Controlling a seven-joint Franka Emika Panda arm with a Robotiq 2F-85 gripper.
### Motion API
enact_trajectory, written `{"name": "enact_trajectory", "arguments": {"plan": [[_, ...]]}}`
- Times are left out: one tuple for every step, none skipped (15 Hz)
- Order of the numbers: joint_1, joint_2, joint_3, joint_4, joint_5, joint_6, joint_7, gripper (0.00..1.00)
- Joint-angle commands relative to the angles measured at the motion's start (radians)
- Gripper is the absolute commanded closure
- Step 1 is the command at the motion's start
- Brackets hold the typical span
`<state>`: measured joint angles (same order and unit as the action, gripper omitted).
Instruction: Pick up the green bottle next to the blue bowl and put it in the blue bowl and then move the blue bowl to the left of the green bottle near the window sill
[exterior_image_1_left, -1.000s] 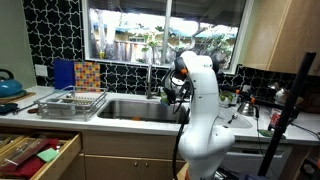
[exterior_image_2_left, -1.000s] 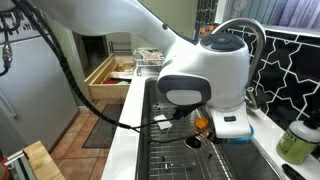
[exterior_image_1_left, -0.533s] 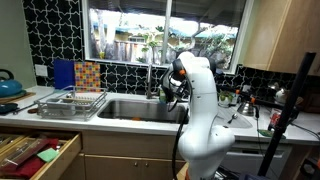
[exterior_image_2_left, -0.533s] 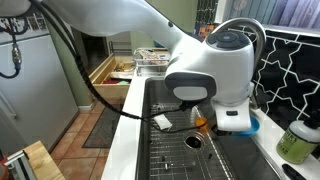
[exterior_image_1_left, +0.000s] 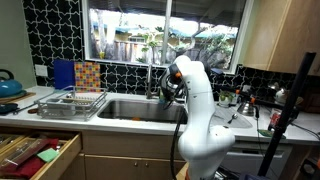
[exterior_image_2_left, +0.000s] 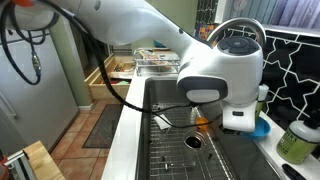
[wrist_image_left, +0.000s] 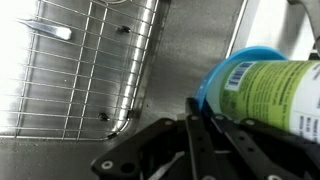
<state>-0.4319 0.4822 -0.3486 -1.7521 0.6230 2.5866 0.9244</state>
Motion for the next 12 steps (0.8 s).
{"name": "enact_trajectory", "arguments": {"plan": [[-0.041, 0.065, 0.031, 0.094, 0.045, -0.005, 0.043, 0.99], [-0.046, 0.075, 0.034, 0.108, 0.049, -0.006, 0.053, 0.99], [-0.051, 0.089, 0.037, 0.127, 0.051, -0.01, 0.065, 0.99], [-0.054, 0.102, 0.036, 0.145, 0.049, -0.018, 0.08, 0.99], [-0.057, 0.115, 0.036, 0.162, 0.047, -0.02, 0.098, 0.99], [-0.058, 0.128, 0.035, 0.178, 0.044, -0.014, 0.119, 0.99], [-0.062, 0.138, 0.037, 0.192, 0.042, -0.016, 0.131, 0.99], [-0.063, 0.149, 0.035, 0.208, 0.038, -0.016, 0.149, 0.99], [-0.066, 0.156, 0.037, 0.221, 0.036, -0.016, 0.161, 0.99], [-0.066, 0.166, 0.036, 0.233, 0.033, -0.016, 0.177, 0.99], [-0.07, 0.172, 0.039, 0.249, 0.035, -0.014, 0.187, 0.99], [-0.074, 0.177, 0.043, 0.26, 0.038, -0.016, 0.196, 0.99]]}}
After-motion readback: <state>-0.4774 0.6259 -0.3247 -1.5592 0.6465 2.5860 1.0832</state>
